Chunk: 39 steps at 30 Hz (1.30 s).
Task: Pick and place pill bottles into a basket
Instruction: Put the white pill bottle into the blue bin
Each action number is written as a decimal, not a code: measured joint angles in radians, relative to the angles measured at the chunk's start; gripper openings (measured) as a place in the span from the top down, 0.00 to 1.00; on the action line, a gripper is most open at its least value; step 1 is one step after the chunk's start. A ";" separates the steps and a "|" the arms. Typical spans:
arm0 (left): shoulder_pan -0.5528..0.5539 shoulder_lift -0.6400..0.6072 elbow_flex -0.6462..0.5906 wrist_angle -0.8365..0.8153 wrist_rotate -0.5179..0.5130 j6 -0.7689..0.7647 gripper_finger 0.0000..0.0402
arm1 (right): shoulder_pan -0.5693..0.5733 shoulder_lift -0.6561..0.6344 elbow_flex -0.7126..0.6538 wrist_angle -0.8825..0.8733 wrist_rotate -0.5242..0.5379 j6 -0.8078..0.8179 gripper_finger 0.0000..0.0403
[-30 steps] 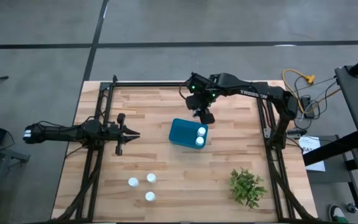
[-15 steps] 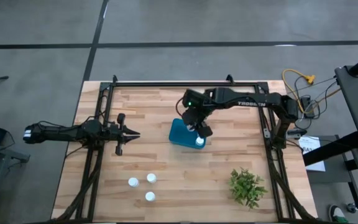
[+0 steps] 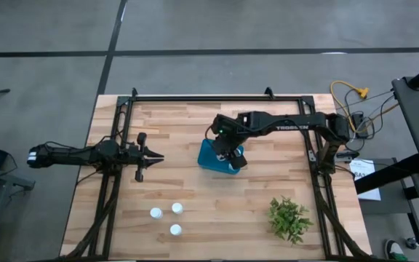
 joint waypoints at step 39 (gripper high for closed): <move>0.000 0.006 0.000 0.000 0.000 0.000 0.92 | 0.009 -0.067 -0.239 0.266 -0.016 0.065 0.64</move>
